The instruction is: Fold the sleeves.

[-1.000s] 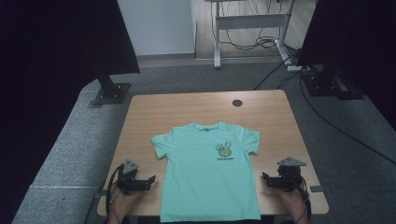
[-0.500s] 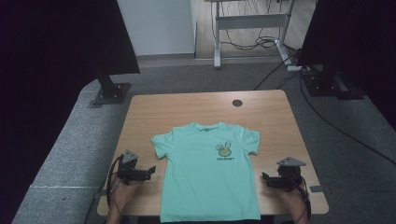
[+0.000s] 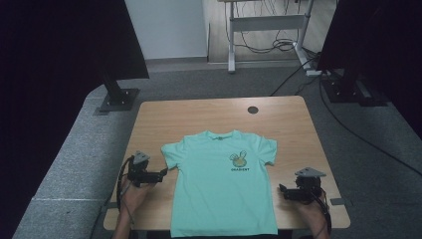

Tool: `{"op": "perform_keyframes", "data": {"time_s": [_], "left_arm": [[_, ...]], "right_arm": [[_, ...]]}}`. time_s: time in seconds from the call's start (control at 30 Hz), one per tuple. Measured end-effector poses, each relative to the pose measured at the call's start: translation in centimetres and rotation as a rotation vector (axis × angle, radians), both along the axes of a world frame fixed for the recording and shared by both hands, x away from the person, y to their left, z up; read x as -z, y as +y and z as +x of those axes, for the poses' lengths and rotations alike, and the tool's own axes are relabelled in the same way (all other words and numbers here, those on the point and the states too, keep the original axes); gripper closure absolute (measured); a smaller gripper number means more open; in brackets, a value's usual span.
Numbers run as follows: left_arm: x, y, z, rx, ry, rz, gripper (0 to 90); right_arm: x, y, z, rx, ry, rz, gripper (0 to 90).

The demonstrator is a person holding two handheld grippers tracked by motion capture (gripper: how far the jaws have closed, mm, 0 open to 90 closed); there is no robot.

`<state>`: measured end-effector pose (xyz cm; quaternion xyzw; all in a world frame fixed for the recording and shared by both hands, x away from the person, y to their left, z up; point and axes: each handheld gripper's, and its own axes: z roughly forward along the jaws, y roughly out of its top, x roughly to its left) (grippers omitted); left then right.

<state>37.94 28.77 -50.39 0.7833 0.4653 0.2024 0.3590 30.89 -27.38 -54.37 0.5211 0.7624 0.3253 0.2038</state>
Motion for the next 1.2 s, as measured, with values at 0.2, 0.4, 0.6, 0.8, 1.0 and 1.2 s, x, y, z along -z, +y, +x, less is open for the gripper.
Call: {"op": "perform_keyframes", "data": {"time_s": [0.2,0.4,0.6,0.8,1.0,1.2], "left_arm": [[0.1,0.1,1.0,-0.012,-0.001,-0.007,1.8],[0.0,0.0,2.0,-0.008,-0.005,-0.002,1.9],[0.1,-0.1,3.1,-0.009,-0.010,-0.003,1.9],[0.3,-0.2,4.4,-0.014,-0.016,0.009,2.5],[0.5,-0.1,5.5,-0.029,-0.024,0.025,4.0],[0.7,0.2,6.6,-0.041,-0.041,0.046,5.5]], "right_arm": [[0.0,0.0,0.0,0.005,0.001,-0.001,3.5],[0.0,0.0,0.0,0.005,0.001,-0.001,3.4],[0.0,0.0,0.0,0.005,0.001,-0.001,3.4],[0.0,0.0,0.0,0.005,0.001,-0.001,3.4],[0.0,0.0,0.0,0.005,0.001,-0.001,3.4],[0.0,0.0,0.0,0.005,0.001,-0.001,3.4]]}}
